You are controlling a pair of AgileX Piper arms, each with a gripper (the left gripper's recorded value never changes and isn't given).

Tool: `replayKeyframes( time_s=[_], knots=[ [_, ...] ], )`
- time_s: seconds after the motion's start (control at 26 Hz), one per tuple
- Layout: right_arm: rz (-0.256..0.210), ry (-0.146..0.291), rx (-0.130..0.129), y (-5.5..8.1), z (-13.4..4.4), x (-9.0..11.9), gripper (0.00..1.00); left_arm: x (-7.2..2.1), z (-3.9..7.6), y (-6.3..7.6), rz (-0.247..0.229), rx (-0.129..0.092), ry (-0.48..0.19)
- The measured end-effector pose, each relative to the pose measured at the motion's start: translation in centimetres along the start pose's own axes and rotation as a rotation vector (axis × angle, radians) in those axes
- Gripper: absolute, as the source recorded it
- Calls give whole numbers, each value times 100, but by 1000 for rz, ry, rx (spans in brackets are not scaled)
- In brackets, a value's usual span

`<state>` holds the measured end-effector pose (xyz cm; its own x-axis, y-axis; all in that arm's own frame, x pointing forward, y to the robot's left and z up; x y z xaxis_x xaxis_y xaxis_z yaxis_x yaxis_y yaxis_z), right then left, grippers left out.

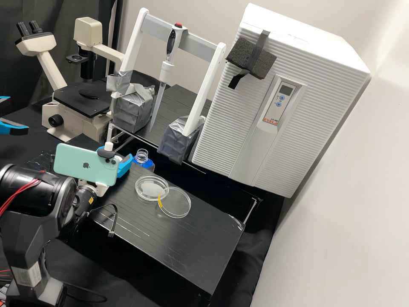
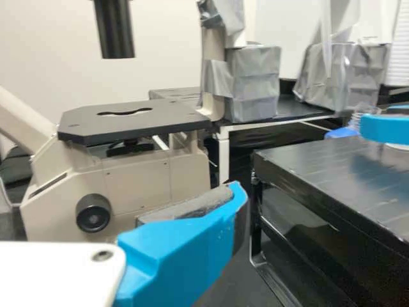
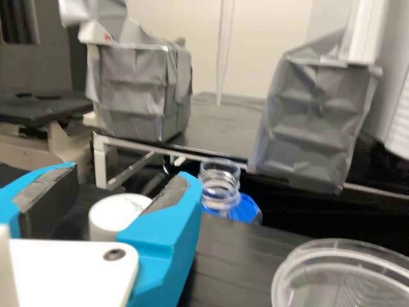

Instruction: Open the bottle

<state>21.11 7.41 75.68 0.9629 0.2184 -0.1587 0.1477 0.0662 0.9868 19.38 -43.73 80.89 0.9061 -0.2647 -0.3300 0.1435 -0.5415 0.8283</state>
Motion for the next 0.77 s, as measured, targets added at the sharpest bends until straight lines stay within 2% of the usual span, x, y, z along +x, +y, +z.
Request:
replayKeyframes(
  time_s=[0.08,0.19,0.35,0.5,0.58,0.65,0.77],
  knots=[
    [16,20,-18,23,-30,-26,100,-3,-6,16,17,-6,18],
    [21,41,-15,31,-72,-60,100,1,-22,31,40,12,48],
    [44,59,-45,54,-141,-112,100,0,-6,15,41,54,55],
    [98,46,-87,94,-223,-168,100,0,4,7,38,80,51],
    [124,42,-120,119,-268,-219,100,0,4,7,38,82,51],
    [136,52,-131,139,-295,-257,100,0,4,7,38,82,51],
    [151,69,-121,180,-283,-310,100,0,5,9,38,83,51]
  ],
)
